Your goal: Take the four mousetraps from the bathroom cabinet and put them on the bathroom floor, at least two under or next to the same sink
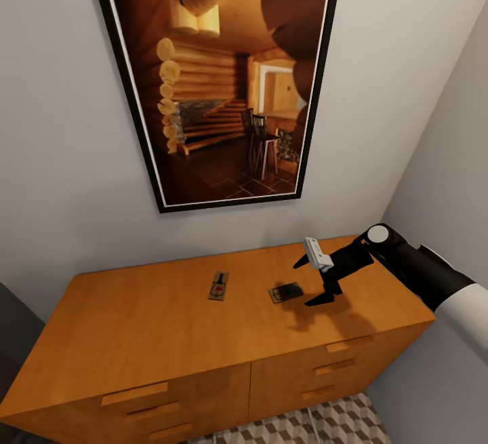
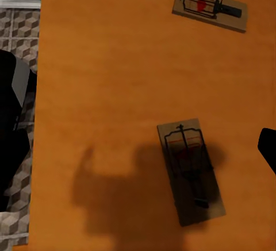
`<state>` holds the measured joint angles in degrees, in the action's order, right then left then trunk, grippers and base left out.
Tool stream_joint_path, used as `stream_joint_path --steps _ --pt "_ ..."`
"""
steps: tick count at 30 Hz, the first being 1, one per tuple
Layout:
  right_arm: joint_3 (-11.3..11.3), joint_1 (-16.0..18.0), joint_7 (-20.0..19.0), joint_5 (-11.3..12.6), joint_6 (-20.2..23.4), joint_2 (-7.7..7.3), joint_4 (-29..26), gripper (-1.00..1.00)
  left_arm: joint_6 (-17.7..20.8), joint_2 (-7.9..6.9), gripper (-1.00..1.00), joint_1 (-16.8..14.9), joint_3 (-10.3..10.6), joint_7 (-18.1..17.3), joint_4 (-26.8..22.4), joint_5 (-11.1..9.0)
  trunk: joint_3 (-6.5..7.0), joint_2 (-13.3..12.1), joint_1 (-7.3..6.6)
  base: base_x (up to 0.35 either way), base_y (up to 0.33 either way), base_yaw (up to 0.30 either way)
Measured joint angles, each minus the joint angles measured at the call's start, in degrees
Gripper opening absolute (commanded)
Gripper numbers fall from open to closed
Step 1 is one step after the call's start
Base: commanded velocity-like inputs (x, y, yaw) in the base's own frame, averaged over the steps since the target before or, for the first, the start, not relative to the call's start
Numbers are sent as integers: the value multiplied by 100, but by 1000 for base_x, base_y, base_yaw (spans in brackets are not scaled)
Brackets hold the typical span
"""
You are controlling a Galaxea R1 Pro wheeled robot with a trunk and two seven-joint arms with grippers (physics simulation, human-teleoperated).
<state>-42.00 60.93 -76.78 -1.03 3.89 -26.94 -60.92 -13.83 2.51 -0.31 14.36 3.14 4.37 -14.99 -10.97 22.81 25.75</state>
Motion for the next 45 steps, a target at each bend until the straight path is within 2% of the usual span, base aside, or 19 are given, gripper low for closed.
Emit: stream_joint_path --steps 15,31,45 --pt "0 0 -11 28 11 0 13 100 0 -7 100 0 0 -1 3 -6 0 0 0 0 0 0" --pt "-12 -1 -13 176 8 21 41 100 4 -9 100 0 0 -1 9 -6 0 0 0 4 0 0" --pt "-14 -1 4 175 8 70 70 100 0 -9 100 0 0 -2 9 -6 0 0 -1 158 53 0"
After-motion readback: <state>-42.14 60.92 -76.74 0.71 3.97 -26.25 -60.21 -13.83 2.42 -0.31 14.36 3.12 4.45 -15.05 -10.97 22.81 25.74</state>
